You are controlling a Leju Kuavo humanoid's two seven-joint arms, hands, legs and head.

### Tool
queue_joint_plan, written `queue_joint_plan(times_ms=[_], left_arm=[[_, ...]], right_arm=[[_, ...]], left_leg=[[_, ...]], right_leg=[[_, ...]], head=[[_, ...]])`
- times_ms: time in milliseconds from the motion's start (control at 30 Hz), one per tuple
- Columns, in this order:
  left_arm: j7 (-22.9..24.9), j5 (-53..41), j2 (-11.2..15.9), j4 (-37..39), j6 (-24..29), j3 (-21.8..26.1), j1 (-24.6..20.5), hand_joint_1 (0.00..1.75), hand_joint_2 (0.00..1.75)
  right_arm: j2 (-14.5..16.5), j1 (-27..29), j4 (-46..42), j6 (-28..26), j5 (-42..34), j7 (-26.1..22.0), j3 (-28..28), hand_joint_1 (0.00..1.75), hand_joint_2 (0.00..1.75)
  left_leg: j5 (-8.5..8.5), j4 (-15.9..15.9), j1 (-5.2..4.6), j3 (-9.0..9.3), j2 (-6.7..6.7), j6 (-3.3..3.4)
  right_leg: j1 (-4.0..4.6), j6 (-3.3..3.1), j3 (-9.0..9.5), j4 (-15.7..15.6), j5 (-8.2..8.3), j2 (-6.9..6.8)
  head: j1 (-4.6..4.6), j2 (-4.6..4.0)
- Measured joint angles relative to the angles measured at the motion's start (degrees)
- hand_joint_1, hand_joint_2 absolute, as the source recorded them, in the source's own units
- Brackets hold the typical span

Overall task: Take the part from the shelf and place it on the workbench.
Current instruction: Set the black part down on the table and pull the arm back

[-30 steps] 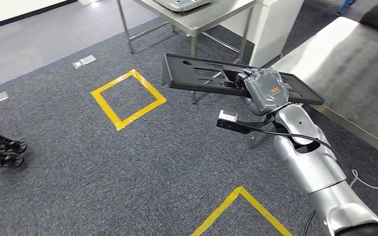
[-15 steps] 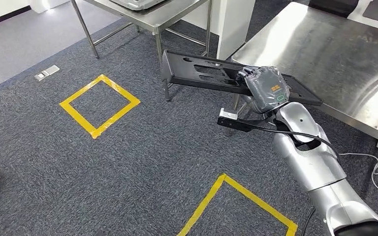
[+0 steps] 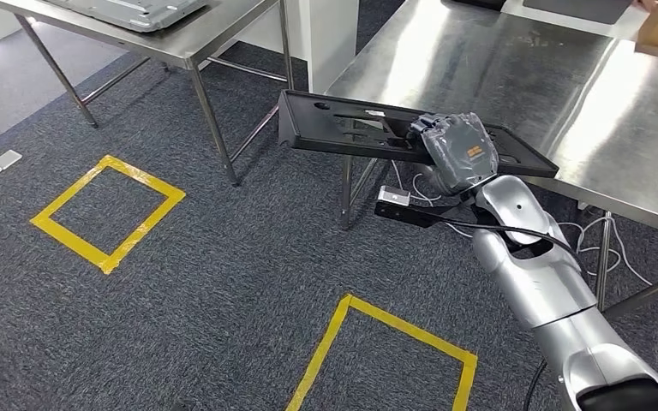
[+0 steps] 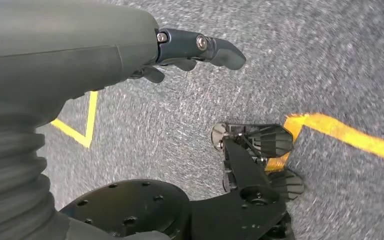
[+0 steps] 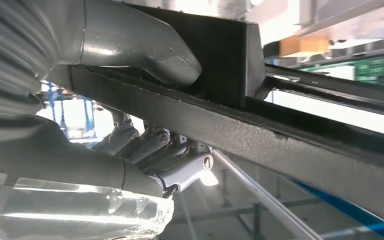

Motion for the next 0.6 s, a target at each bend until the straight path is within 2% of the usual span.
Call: queue_joint_plan(times_ms=[33, 100, 133, 167, 233, 300, 333, 367, 400, 433, 467, 500, 533, 600], left_arm=[[-0.11, 0.02, 0.04, 0.01, -0.02, 0.02, 0.0, 0.0, 1.75], [-0.37, 0.2, 0.01, -0.01, -0.06, 0.07, -0.06, 0.0, 1.75], [-0.5, 0.31, -0.02, -0.02, -0.1, 0.13, -0.1, 0.0, 1.75], [-0.62, 0.4, -0.06, -0.03, -0.16, 0.21, -0.14, 0.0, 1.75], [-0.77, 0.48, -0.16, -0.02, -0.27, 0.42, -0.09, 0.0, 1.75], [-0.99, 0.57, -0.23, -0.01, -0.37, 0.66, 0.01, 0.0, 1.75], [-1.25, 0.73, -0.32, -0.01, -0.52, 0.79, 0.03, 0.0, 1.75], [-1.58, 0.9, -0.44, -0.01, -0.74, 0.93, 0.02, 0.0, 1.75], [-1.94, 1.06, -0.57, -0.01, -0.98, 1.06, 0.01, 0.0, 1.75], [-2.32, 1.2, -0.65, -0.02, -1.18, 1.2, -0.01, 0.0, 1.75], [-2.68, 1.31, -0.66, -0.03, -1.3, 1.33, -0.04, 0.0, 1.75], [-2.98, 1.42, -0.64, -0.05, -1.37, 1.44, -0.06, 0.0, 1.75], [-3.25, 1.51, -0.6, -0.08, -1.44, 1.53, -0.09, 0.0, 1.75], [-3.5, 1.62, -0.59, -0.1, -1.54, 1.63, -0.14, 0.0, 1.75]], right_arm=[[0.02, -0.01, 0.04, 0.01, 0.0, 0.0, 0.01, 1.52, 1.75], [-0.13, 0.0, 0.1, 0.01, 0.01, -0.01, -0.04, 1.52, 1.75], [-0.3, -0.04, 0.12, 0.01, 0.01, -0.01, -0.1, 1.52, 1.75], [-0.47, -0.14, 0.13, 0.01, 0.01, -0.01, -0.14, 1.52, 1.75], [-0.62, -0.33, 0.19, 0.01, 0.01, 0.0, -0.11, 1.52, 1.75], [-0.61, -0.22, 0.35, 0.01, 0.02, 0.0, -0.02, 1.52, 1.75], [-0.61, -0.13, 0.47, 0.01, 0.03, 0.0, 0.01, 1.52, 1.75], [-0.62, -0.07, 0.58, 0.01, 0.04, 0.0, 0.01, 1.52, 1.75], [-0.63, -0.07, 0.66, 0.01, 0.05, 0.0, 0.01, 1.52, 1.75], [-0.64, -0.11, 0.71, 0.01, 0.09, 0.0, 0.0, 1.52, 1.75], [-0.61, -0.19, 0.72, 0.01, 0.15, 0.0, 0.01, 1.52, 1.75], [-0.55, -0.24, 0.73, 0.0, 0.21, 0.0, 0.01, 1.52, 1.75], [-0.52, -0.27, 0.78, -0.01, 0.28, 0.0, 0.02, 1.52, 1.75], [-0.57, -0.25, 0.91, -0.01, 0.34, 0.0, 0.01, 1.52, 1.75]], left_leg=[[0.04, -0.73, -0.23, 0.35, -0.3, 0.34], [0.56, -1.7, -0.41, 0.79, 0.9, 0.6], [0.98, -2.47, -0.33, 1.08, 1.62, 0.62], [1.45, -3.22, -0.2, 1.32, 2.36, 0.65], [2.0, -3.97, -0.11, 1.37, 3.82, 0.56], [2.11, -3.95, -0.09, 1.08, 5.41, 0.44], [2.12, -3.93, -0.06, 0.99, 6.21, 0.34], [2.11, -3.89, 0.0, 0.94, 7.0, 0.14], [2.04, -3.78, 0.09, 0.93, 7.77, -0.15], [1.87, -3.51, 0.05, 0.9, 8.48, -0.59], [1.58, -3.15, -0.04, 0.79, 9.16, -1.13], [1.29, -2.79, -0.21, 0.73, 9.76, -1.63], [1.06, -2.5, -0.38, 0.67, 10.29, -2.03], [0.85, -2.24, -0.2, 0.68, 11.25, -2.53]], right_leg=[[-0.14, 0.19, -0.13, -0.1, 0.18, 0.56], [-0.05, 0.76, -0.42, -0.41, 0.56, 1.34], [0.08, 0.9, -0.83, -0.08, 0.36, 0.53], [0.24, 0.87, -1.66, 1.25, -0.41, -0.94], [0.17, 0.56, -4.88, 7.65, -3.51, -4.44], [-0.27, 0.91, -8.27, 15.02, -6.14, -5.66], [-0.58, 1.45, -8.74, 16.34, -6.41, -5.94], [-0.9, 2.17, -7.94, 15.21, -5.85, -6.3], [-1.24, 2.95, -5.97, 11.8, -4.67, -6.99], [-1.47, 3.61, -3.5, 7.35, -3.49, -8.44], [-1.44, 3.87, -1.35, 3.68, -2.5, -9.65], [-1.44, 3.7, -0.03, 1.27, -1.9, -10.39], [-1.35, 3.24, 0.47, 0.33, -1.72, -10.61], [-1.37, 2.11, 0.2, 0.53, -1.45, -8.95]], head=[[-0.03, 0.0], [-0.21, 0.0], [-0.21, 0.0], [-0.15, 0.0], [-0.06, 0.0], [0.01, 0.0], [0.03, 0.0], [0.05, 0.0], [0.05, 0.0], [0.09, 0.0], [0.16, 0.0], [0.11, 0.0], [0.06, 0.0], [-0.17, 0.0]])
